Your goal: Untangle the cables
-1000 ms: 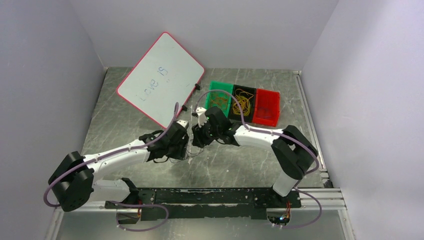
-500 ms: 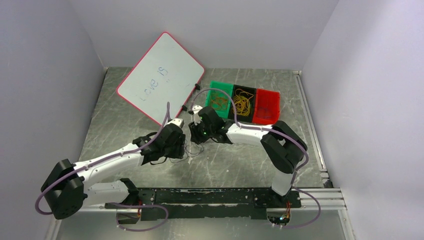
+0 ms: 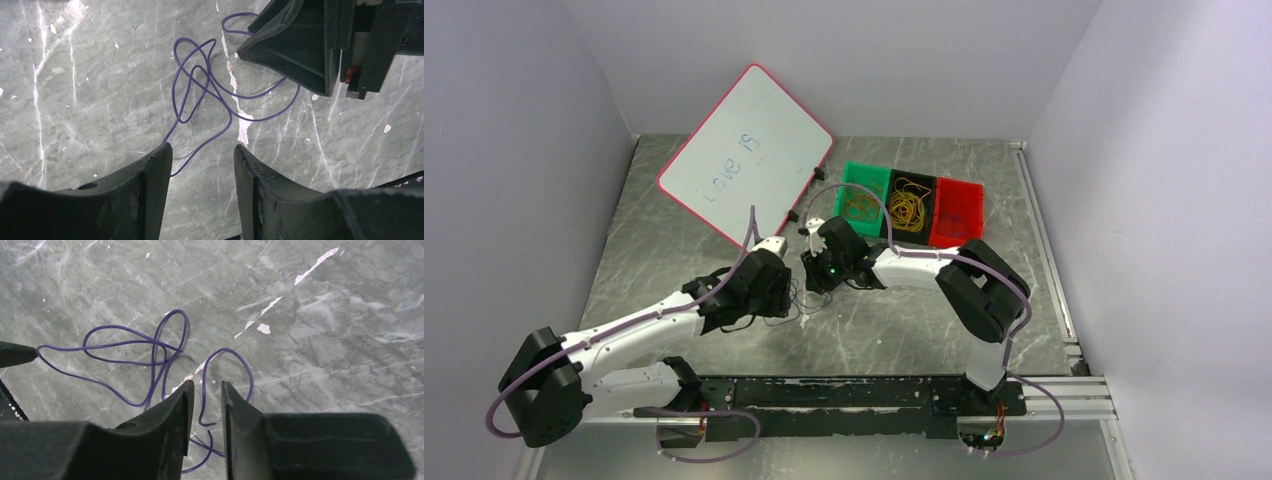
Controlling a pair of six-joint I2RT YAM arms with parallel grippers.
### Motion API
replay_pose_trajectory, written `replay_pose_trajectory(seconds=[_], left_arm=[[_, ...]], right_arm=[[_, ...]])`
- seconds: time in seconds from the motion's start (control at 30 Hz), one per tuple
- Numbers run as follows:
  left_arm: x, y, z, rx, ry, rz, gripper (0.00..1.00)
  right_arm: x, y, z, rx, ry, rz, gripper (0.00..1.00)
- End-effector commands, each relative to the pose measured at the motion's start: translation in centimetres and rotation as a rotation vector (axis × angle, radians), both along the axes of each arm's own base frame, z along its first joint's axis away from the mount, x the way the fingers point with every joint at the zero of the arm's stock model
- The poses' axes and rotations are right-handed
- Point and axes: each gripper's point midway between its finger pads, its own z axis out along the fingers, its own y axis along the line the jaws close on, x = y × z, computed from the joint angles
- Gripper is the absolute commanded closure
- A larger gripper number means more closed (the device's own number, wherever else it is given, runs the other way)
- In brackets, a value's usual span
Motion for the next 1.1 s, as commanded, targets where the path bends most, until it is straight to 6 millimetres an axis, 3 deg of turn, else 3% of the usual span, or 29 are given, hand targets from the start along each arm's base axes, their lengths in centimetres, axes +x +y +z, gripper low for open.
replay_pose_trajectory(seconds=[0.0,0.13,0.2,0.53,0.73,0.9,1.07], left_arm=[[0.6,-0.2,1.1,-0.038,-0.056,0.013,0.46],[0.8,-0.3,2.5,-0.087,-0.112,0.009,0.46],[1.1,-0.3,4.0,-0.131,-0.167,0.014,0.45],[2.6,-1.2,14.2,-0.383,-0.518,-0.039,0.38],[3.8,-2.7,17.9,-0.406,-0.684,-0.123,0.38],[4.2,-4.4,19.6,-0.419,-0.788,-0.223,0.38],[3.7,-6.4,21.9,-0.458,-0.862,-0.351,0.37]], right_arm=[[0.7,0.4,0.4,-0.006,-0.010,-0.029,0.76],[1.3,0.4,3.1,0.026,-0.067,-0.059,0.95],[1.6,0.4,6.2,0.076,-0.110,-0.076,1.00],[-0.1,-0.2,20.4,0.333,-0.211,-0.093,1.00],[-1.6,-0.5,28.1,0.523,-0.207,-0.122,1.00],[-2.8,-0.7,32.6,0.668,-0.168,-0.147,1.00],[-3.2,-0.8,35.0,0.704,-0.155,-0.143,1.00]])
